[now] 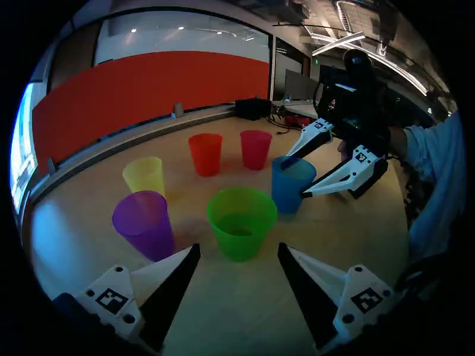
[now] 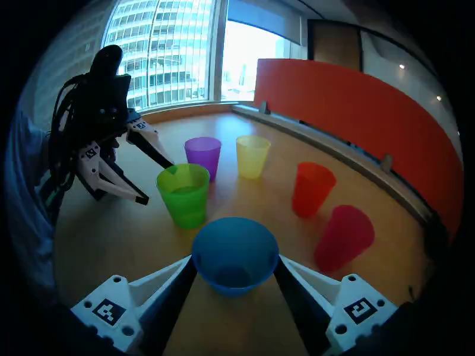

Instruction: Pour water

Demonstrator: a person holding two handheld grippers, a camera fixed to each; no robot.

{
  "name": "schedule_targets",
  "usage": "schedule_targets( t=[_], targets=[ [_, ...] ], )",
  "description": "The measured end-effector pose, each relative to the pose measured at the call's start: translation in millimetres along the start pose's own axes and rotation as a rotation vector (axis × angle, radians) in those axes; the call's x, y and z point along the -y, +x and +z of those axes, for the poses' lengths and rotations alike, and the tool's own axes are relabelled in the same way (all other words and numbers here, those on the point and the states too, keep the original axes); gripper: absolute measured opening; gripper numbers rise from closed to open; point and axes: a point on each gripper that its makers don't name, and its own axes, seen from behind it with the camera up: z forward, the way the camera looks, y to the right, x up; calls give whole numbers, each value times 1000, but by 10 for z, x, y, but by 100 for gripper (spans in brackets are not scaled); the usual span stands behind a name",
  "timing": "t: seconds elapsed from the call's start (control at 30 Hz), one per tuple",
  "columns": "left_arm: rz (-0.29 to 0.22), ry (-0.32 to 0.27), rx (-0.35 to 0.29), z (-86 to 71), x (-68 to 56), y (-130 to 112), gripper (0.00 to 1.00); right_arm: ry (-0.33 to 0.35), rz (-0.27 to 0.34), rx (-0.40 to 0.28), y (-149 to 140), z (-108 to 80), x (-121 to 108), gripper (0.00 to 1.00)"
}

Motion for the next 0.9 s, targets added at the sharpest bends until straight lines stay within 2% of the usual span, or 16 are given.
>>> schedule_targets(
  t=[0.13, 0.5, 0.7, 0.9],
  targets=[
    [-4, 4, -2, -17, 13, 7, 97, -4, 8, 3, -18, -26, -1, 100],
    [-16, 44, -39, -142, 53, 76, 97, -39, 20, 6, -127, -217, 3, 100],
    [-18, 84, -78, -267, 94, 142, 97, -69, 44, -1, -212, -384, -4, 100],
    [9, 138, -130, -437, 136, 209, 97, -112, 73, -16, -263, -556, -21, 100]
  ],
)
